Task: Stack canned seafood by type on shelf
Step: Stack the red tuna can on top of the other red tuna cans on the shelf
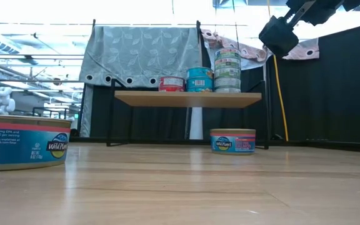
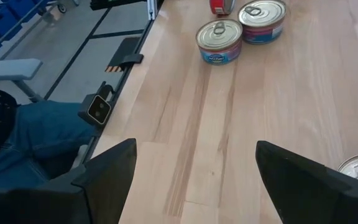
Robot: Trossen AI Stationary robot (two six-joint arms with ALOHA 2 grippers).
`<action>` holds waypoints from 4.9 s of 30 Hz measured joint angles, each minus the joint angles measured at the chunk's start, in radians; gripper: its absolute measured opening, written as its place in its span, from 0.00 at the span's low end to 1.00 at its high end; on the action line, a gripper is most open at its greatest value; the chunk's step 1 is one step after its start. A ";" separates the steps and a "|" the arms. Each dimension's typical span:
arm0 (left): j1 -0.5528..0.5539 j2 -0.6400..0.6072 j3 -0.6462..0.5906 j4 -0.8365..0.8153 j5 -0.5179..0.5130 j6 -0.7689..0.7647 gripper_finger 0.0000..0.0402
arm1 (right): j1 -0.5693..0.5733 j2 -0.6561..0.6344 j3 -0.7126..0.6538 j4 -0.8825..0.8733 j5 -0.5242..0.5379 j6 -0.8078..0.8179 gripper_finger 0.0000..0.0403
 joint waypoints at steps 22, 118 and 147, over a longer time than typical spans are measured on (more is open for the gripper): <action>-0.073 -0.024 -0.207 0.147 0.021 -0.015 0.71 | 0.000 0.000 0.000 -0.007 0.000 -0.009 0.79; 0.704 -0.012 0.461 0.601 0.358 0.442 0.34 | 0.237 0.523 0.129 1.321 0.791 -2.778 0.63; 0.692 0.010 0.461 0.623 0.300 0.415 0.46 | 0.230 0.521 0.129 1.311 0.797 -2.690 0.29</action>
